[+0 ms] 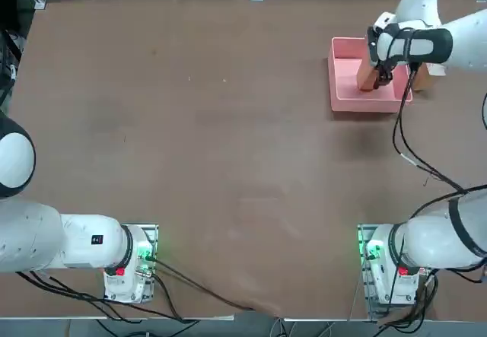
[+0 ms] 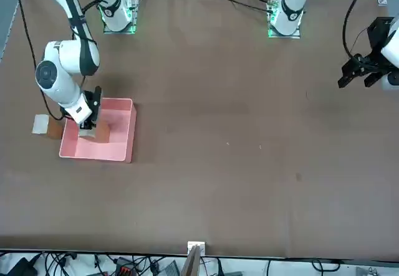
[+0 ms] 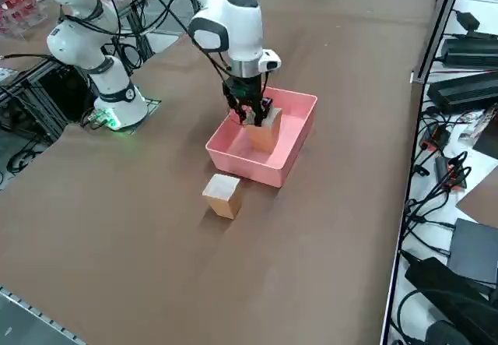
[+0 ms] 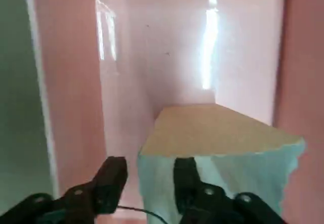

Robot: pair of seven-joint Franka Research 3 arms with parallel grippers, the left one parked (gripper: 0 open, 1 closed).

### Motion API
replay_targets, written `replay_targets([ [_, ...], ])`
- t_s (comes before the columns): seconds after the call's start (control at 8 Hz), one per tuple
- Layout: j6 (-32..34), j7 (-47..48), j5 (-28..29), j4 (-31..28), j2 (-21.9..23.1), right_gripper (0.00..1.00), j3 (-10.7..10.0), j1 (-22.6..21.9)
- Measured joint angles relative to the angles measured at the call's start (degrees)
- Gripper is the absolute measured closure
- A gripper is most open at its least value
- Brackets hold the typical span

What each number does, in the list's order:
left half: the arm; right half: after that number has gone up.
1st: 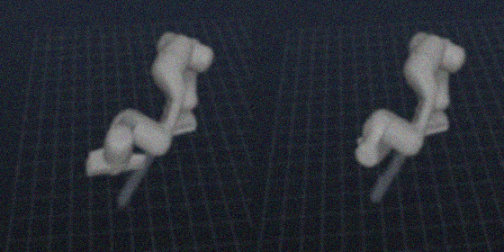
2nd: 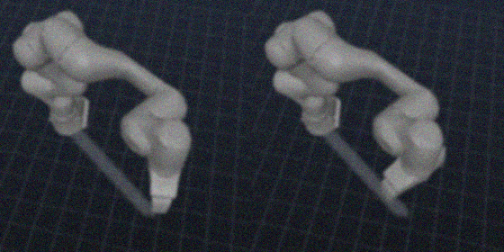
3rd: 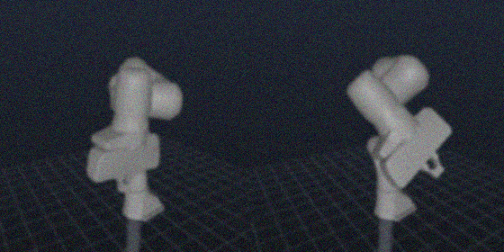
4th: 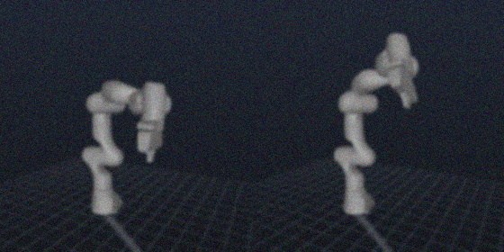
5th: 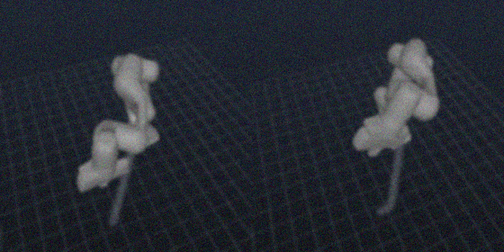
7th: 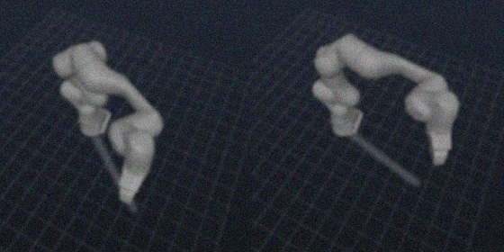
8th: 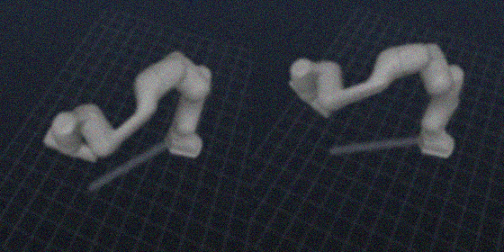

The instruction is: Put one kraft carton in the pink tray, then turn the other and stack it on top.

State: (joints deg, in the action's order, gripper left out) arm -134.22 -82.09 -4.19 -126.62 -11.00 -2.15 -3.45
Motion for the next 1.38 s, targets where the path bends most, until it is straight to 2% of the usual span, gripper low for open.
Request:
replay_targets([
  [0.25, 13.5, 0.0, 2.7, 7.0, 1.9, 0.02, 0.0, 0.0],
  [0.5, 24.7, 0.0, 4.9, 14.1, 2.8, 0.00, -0.1, 0.1],
  [0.75, 31.8, 0.0, 6.1, 19.9, 3.1, 0.00, -0.3, 1.1],
  [1.0, 33.8, 3.0, 7.3, 22.4, 2.9, 0.00, -0.6, 5.9],
  [1.38, 33.5, 17.2, 7.5, 22.5, 1.4, 0.00, -1.1, 14.6],
])
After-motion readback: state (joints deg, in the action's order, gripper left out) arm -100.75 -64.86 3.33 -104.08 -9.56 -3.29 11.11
